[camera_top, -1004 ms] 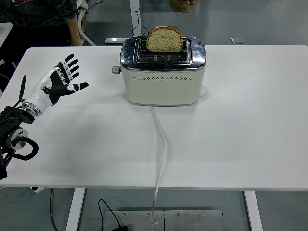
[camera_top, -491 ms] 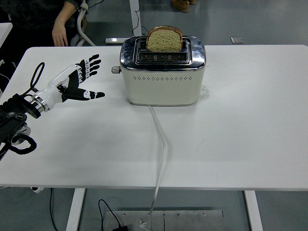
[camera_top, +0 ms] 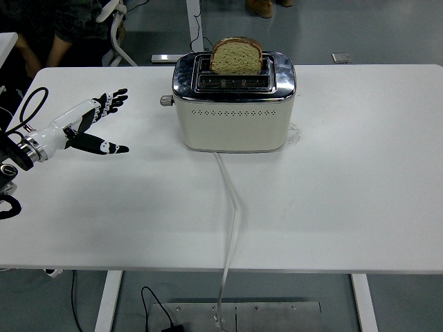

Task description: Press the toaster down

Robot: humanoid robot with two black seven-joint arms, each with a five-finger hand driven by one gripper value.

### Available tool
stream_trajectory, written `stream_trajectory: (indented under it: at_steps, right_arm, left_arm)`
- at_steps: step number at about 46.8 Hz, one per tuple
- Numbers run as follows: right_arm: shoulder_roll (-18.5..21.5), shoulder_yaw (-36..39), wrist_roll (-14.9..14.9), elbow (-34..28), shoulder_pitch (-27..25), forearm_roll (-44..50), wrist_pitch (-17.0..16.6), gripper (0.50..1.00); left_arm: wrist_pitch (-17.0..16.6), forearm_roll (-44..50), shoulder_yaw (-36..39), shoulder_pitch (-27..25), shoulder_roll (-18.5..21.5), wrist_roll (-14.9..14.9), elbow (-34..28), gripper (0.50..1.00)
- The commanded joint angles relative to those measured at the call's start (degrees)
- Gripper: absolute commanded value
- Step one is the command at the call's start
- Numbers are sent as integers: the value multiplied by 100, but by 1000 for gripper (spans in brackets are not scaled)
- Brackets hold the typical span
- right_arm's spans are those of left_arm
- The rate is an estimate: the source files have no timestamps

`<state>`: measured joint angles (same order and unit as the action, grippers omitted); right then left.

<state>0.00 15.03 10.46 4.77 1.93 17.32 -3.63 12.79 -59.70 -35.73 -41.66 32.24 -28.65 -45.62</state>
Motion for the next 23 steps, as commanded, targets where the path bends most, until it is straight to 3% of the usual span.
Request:
stream_trajectory:
  at_steps: [1,23]
  right_arm:
    - [0,0,0,-2,0,0,3,998]
    - [0,0,0,-2,0,0,-6,998]
  left_arm:
    - [-259,-287,31,-9,11,-9,-35,1000]
    - [-567,-1377,101,-202,125,0,-422,1000]
